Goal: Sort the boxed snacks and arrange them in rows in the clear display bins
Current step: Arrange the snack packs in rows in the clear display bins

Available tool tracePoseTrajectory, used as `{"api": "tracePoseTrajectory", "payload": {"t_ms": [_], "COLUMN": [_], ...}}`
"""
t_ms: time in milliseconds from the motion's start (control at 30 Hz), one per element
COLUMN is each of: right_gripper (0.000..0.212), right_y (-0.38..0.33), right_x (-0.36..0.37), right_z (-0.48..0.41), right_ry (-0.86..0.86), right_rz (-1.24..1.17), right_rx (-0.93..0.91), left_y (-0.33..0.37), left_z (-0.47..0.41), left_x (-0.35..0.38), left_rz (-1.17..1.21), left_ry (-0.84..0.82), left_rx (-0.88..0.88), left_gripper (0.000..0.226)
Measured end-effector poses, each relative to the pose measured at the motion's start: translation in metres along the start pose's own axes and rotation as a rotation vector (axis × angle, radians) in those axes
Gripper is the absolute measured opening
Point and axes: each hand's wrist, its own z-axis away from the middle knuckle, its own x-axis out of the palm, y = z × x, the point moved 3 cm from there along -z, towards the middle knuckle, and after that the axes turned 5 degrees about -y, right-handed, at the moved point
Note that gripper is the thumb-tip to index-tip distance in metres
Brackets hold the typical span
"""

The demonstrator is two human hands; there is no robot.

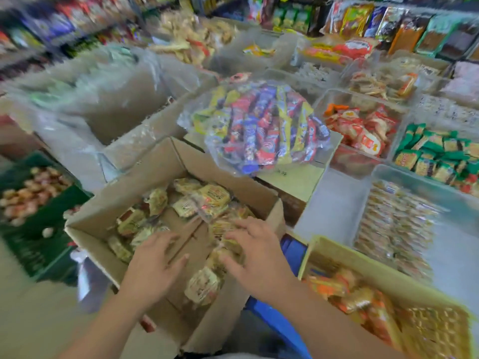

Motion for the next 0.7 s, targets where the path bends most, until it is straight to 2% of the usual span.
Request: {"api": "tracePoseTrajectory", "payload": {"t_ms": [100, 233, 433, 567, 700], "right_gripper": [0.054, 0.055, 0.057, 0.050, 0.048], "right_y": [-0.025, -0.037, -0.035, -0.035, -0.035], "right_x": [0.034, 0.061, 0.066, 0.068, 0.068], "right_z": [-0.029, -0.046, -0.046, -0.045, -0.046], "right_ry": [-0.066, -0.097, -0.091, -0.093, -0.086], "right_rz": [0.108, 0.330, 0.462, 0.497, 0.524], "right_rx": [0.050, 0.238, 0.388, 0.435, 0.459], "left_y": [-0.047, -0.096, -0.125, -0.127, -0.126], "left_z": [-0.018, -0.060, -0.123, -0.141, -0.150], "left_x": [-0.023, -0.055, -0.055, -0.044, -0.041], "left_rz": [-0.100, -0.248, -0.424, -0.533, -0.754], "left_ry": [-0.074, -0.165, -0.373, -0.480, -0.424], "left_rx": [-0.045, -0.058, -0.053, -0.022, 0.067], "left_gripper": [0.059, 0.075, 0.086, 0.086, 0.078]}}
